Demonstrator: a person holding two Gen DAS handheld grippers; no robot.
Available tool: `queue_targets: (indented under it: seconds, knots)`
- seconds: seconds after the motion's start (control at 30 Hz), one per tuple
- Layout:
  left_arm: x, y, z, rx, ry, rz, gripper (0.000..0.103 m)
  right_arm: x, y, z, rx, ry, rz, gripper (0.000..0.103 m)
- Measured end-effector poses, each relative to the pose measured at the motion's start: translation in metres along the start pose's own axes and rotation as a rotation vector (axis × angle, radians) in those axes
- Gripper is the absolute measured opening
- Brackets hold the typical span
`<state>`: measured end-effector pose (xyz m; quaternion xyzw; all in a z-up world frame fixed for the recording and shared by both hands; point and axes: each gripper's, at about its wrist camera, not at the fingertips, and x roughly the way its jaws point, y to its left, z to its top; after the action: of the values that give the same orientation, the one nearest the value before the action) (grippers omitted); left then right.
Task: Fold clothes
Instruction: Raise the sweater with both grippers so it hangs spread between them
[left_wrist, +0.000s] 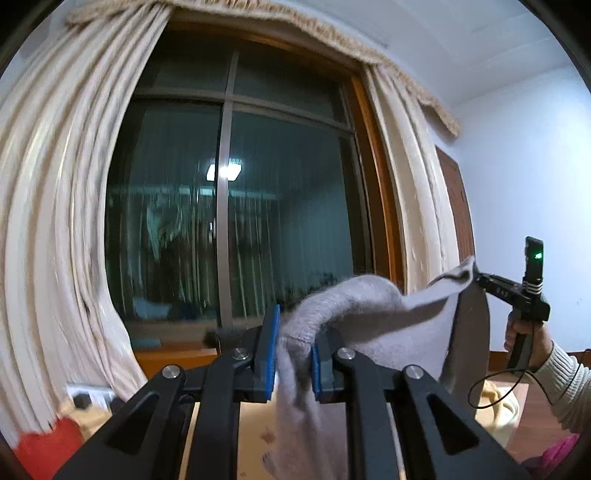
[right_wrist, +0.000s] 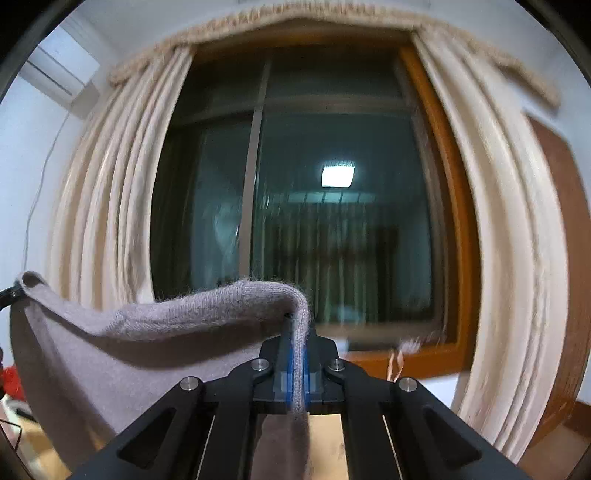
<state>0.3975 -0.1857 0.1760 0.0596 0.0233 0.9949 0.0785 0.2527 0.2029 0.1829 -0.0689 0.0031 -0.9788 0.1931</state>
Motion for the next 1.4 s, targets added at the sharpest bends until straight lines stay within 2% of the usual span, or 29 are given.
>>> queue_targets:
  seconds: [0.17,0.3,0.47,0.63,0.73,0.87,1.0,1.17,1.4]
  knots:
    - [-0.025,-0.006,0.046,0.055,-0.104,0.030,0.018,-0.032,0.014,0.052,-0.039,-0.178,-0.056,0.004]
    - [-0.052,-0.021,0.074,0.130,-0.189,0.058,0.018,-0.058,0.029,0.080,-0.066,-0.295,-0.078,0.004]
    - [-0.072,-0.032,0.096,0.182,-0.251,0.078,0.019,-0.082,0.037,0.100,-0.089,-0.378,-0.101,0.004]
    - [-0.066,-0.026,0.104,0.190,-0.249,0.104,0.019,-0.088,0.045,0.109,-0.095,-0.413,-0.124,0.004]
    - [-0.057,-0.021,0.105,0.192,-0.226,0.124,0.019,-0.079,0.046,0.105,-0.114,-0.404,-0.131,0.004]
    - [-0.027,-0.005,0.095,0.178,-0.154,0.169,0.020,-0.046,0.043,0.095,-0.116,-0.325,-0.127,0.004]
    - [0.027,0.027,0.064,0.089,-0.003,0.170,0.020,0.009,0.043,0.068,-0.125,-0.189,-0.125,0.004]
    - [0.111,0.064,-0.010,0.006,0.237,0.195,0.020,0.092,0.042,0.011,-0.142,0.028,-0.128,0.004]
    - [0.229,0.105,-0.135,-0.107,0.544,0.201,0.020,0.216,0.033,-0.112,-0.179,0.373,-0.171,0.004]
